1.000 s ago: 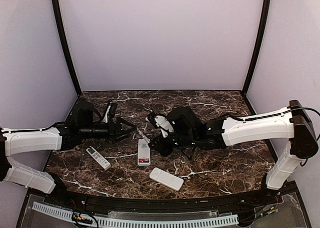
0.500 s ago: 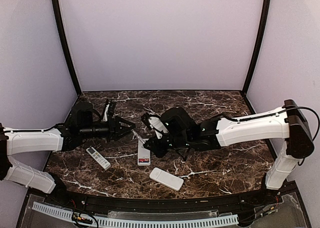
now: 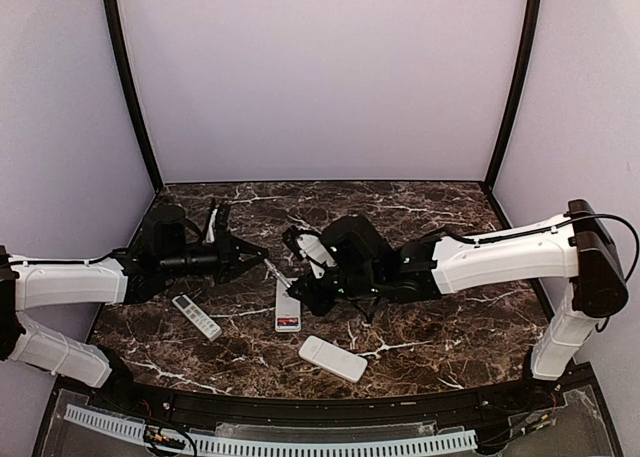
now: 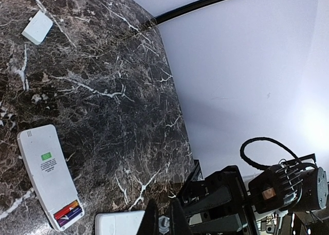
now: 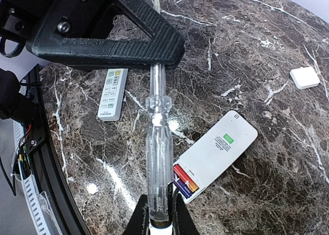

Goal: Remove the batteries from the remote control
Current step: Pick up the screwdriver from the center of the board, then pass from the right arm to the left, then pass from the left arm to the right

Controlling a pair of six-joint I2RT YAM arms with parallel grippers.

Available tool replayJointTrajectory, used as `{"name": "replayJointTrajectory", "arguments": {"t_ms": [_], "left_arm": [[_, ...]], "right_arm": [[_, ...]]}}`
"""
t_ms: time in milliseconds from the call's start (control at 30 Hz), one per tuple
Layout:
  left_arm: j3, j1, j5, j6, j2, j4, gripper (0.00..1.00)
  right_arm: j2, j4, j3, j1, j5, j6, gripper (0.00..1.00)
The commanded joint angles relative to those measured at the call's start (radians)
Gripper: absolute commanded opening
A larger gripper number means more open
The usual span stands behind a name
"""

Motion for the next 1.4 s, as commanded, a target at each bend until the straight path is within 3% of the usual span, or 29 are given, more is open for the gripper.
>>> {"name": "replayJointTrajectory", "arguments": {"t_ms": [0,133,233,333,600,900,1367], "left_arm": [[-0.016,-0.002,-0.004,-0.020,0.000,0.029,0.00],[-0.038,-0.002,-0.042,-0.055,-0.038,0.072,0.00],[-0.050,-0.002,-0.080,-0.067,-0.091,0.092,0.00],[-0.069,-0.002,-0.113,-0.085,-0.133,0.135,0.00],[-0.096,-0.003,-0.117,-0.152,-0.227,0.262,0.00],[-0.113,-0.003,-0.122,-0.152,-0.301,0.278,0.00],[-0.138,-0.003,-0.135,-0.150,-0.338,0.306,0.00]], "right_arm": [[-0.003,0.036,-0.008,0.010,0.044,0.004,0.08],[-0.063,0.104,-0.066,0.008,0.085,0.063,0.63],[-0.127,0.165,-0.120,0.001,0.110,0.143,0.82],[-0.193,0.264,-0.188,-0.013,0.104,0.242,0.87],[-0.251,0.622,-0.324,-0.070,-0.020,0.444,0.87],[-0.128,0.721,-0.205,-0.081,-0.187,0.486,0.71],[-0.059,0.712,-0.118,-0.059,-0.241,0.465,0.47]]}}
